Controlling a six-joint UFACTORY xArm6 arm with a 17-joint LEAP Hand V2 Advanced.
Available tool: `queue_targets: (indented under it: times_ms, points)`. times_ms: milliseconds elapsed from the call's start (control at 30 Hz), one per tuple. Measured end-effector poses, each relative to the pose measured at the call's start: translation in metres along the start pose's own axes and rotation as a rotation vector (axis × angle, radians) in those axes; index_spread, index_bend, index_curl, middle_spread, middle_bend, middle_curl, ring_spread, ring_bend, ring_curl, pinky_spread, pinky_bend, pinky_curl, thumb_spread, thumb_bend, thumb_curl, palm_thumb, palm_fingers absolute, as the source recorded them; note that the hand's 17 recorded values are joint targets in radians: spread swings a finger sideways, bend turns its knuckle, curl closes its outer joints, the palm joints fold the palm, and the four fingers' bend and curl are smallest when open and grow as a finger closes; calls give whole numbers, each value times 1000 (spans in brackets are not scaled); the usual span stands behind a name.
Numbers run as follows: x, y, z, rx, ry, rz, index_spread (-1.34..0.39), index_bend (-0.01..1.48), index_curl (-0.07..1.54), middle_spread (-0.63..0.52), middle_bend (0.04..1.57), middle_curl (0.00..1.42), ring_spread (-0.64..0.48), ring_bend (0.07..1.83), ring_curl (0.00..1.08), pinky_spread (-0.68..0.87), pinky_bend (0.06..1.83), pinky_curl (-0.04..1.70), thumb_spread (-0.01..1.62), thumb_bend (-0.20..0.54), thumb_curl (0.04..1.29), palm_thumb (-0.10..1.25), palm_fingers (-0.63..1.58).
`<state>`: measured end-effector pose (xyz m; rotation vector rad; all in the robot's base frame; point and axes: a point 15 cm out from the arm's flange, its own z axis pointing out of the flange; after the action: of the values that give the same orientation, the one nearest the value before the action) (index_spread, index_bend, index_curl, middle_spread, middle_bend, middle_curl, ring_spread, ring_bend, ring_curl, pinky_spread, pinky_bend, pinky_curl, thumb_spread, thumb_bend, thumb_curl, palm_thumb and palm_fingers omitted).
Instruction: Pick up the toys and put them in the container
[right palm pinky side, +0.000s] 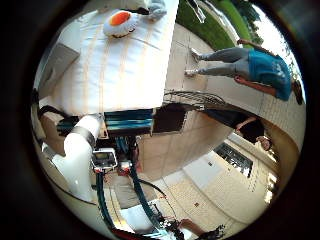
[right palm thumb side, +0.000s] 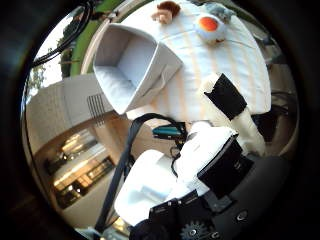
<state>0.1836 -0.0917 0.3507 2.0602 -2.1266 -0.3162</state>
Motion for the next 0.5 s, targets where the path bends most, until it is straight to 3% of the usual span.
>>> queue_targets:
  times_ms: [267,500]
  points:
    - [34,-27,-44,44,5,-3,-201,180,341,15,170,303,295,351,315,429,458,164,1363,-16,307,724,351]
    - [69,-90,-87,77,12,16,-190,150,323,13,172,306,295,383,324,430,487,170,1347,-19,309,716,324]
